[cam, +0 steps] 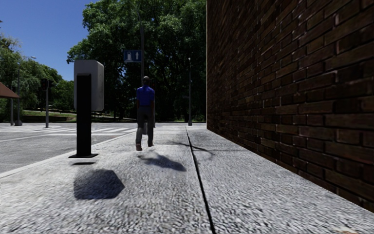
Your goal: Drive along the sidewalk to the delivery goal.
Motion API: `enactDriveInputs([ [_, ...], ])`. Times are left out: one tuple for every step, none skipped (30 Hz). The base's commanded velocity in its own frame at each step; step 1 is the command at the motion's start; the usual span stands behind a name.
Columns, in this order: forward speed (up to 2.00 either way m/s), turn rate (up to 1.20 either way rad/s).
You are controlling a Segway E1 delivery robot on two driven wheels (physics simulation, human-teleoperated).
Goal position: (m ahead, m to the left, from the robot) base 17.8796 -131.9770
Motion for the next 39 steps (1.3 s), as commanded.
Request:
enactDriveInputs([
  [2.0, 0.0],
  [2.0, 0.0],
  [2.0, 0.0],
  [2.0, 0.0],
  [2.0, 0.0],
  [2.0, 0.0],
  [2.0, 0.0],
  [2.0, 0.0],
  [2.0, 0.0],
  [2.0, 0.0],
  [2.0, 0.0],
  [2.0, 0.0],
  [2.0, 0.0],
  [2.0, 0.0],
  [2.0, 0.0],
  [2.0, 0.0],
  [2.0, 0.0],
  [2.0, 0.0],
  [2.0, 0.0],
  [2.0, 0.0],
  [2.0, 0.0],
  [2.0, 0.0],
  [2.0, 0.0],
  [2.0, 0.0],
  [2.0, 0.0],
  [2.0, 0.0],
  [2.0, 0.0],
  [2.0, 0.0],
  [2.0, 0.0],
  [2.0, 0.0],
  [2.0, 0.0],
  [2.0, 0.0],
  [2.0, 0.0],
  [2.0, 0.0],
  [2.0, 0.0],
  [2.0, 0.0],
  [2.0, 0.0],
  [2.0, 0.0],
  [2.0, 0.0],
])
